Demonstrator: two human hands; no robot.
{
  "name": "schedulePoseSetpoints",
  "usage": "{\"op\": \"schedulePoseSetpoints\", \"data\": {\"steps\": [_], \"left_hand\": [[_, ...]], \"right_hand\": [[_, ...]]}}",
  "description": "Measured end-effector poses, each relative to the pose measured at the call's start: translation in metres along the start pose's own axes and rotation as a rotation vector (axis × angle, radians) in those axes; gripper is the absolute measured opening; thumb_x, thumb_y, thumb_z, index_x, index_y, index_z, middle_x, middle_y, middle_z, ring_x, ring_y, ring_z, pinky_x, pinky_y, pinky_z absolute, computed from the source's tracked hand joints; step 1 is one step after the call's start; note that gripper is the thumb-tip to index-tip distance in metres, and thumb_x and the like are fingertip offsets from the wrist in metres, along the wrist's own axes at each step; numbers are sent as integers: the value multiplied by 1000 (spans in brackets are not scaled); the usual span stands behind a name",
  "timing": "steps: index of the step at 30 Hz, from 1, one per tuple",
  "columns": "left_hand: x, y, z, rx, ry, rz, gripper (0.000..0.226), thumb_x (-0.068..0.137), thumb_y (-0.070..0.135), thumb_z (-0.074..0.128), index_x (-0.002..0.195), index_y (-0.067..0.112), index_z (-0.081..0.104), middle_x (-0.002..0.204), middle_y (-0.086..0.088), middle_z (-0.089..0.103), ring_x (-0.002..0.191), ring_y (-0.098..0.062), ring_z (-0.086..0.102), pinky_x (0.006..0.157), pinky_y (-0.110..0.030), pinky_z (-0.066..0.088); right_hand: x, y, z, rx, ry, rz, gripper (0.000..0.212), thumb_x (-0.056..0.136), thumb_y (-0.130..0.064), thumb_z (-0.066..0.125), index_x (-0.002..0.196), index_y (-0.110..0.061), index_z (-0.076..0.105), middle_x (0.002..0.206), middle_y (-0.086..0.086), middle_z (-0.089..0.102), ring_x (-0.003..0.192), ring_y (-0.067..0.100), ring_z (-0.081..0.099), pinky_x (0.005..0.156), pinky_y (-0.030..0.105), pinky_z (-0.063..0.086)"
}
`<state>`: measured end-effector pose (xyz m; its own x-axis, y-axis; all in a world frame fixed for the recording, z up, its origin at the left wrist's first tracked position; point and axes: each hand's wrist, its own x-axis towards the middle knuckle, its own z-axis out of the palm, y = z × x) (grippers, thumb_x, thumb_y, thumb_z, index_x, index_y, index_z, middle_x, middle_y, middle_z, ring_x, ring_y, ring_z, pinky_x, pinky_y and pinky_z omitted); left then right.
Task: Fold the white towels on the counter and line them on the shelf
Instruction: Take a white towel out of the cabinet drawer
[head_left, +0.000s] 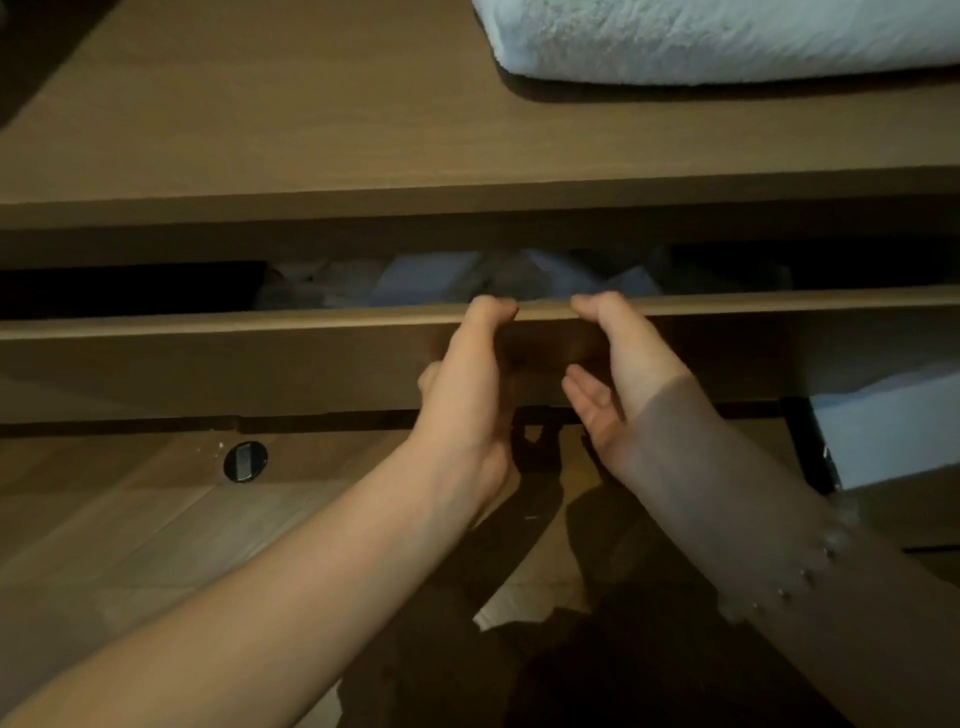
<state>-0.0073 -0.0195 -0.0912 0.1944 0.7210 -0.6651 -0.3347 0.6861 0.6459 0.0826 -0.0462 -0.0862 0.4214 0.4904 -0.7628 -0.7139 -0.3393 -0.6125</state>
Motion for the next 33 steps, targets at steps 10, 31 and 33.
{"op": "schedulePoseSetpoints", "data": {"steps": [10, 31, 33], "left_hand": [[-33, -26, -47, -194, -229, -123, 35, 77, 5, 60, 111, 1, 61, 92, -18, 71, 75, -20, 72, 67, -21, 56], [21, -206, -160, -243, 231, -414, 23, 81, 0, 62, 101, -11, 60, 87, -20, 72, 77, -23, 72, 73, -27, 58], [27, -210, -161, -205, 248, -403, 19, 86, 0, 60, 100, -13, 59, 86, -23, 71, 67, -22, 71, 60, -24, 58]], "right_hand": [[-11, 45, -58, 113, -363, 10, 20, 94, -8, 48, 91, -25, 59, 99, -9, 61, 84, -3, 62, 84, 14, 50], [77, 218, -156, 37, -157, 334, 17, 92, -4, 53, 106, -7, 63, 127, 6, 56, 117, 19, 53, 92, 25, 48], [84, 221, -157, 1, -147, 319, 12, 93, -6, 54, 97, -10, 64, 121, 5, 59, 117, 19, 54, 98, 27, 42]]}}
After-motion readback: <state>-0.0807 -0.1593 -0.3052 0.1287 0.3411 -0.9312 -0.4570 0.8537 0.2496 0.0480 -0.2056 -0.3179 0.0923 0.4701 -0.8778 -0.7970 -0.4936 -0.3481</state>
